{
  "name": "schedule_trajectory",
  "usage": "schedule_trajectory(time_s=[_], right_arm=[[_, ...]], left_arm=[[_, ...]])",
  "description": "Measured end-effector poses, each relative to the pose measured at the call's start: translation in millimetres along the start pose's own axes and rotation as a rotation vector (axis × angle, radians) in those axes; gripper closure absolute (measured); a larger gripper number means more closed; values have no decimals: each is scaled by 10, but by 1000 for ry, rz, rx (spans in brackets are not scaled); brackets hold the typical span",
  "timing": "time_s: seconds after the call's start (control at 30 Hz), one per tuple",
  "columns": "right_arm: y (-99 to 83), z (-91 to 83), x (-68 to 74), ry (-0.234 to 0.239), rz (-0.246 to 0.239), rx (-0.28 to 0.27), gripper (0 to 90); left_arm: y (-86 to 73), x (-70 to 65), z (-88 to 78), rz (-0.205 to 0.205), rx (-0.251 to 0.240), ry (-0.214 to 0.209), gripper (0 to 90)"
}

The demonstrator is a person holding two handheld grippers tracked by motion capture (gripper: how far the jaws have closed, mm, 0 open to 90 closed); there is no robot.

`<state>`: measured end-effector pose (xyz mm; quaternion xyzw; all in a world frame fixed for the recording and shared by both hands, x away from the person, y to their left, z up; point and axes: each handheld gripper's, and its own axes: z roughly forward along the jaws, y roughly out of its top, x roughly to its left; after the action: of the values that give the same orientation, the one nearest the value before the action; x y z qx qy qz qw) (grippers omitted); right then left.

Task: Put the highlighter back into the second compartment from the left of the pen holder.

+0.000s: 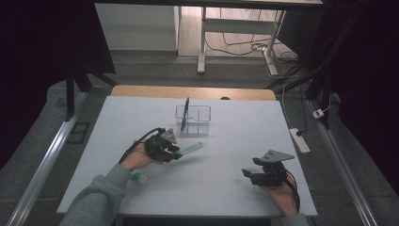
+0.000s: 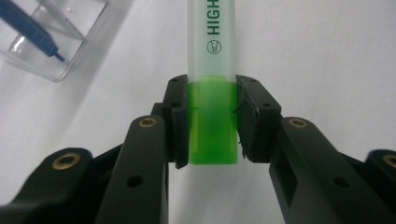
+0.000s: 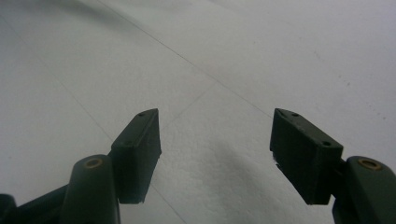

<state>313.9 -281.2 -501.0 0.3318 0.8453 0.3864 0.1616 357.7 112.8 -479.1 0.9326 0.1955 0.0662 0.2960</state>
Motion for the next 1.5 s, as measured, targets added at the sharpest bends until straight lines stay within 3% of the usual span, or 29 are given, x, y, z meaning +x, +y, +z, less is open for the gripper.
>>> schedule_trajectory(time_s=[0.67, 1.13, 1.5], right_arm=[[90, -2, 107, 20, -46, 2, 306], [202, 7, 206, 61, -82, -1, 290], [331, 100, 349, 90, -147, 27, 276]], left_arm=[[129, -241, 75, 69, -18, -34, 664], [130, -393, 127, 93, -30, -42, 664], [172, -491, 174, 125, -9, -28, 664]])
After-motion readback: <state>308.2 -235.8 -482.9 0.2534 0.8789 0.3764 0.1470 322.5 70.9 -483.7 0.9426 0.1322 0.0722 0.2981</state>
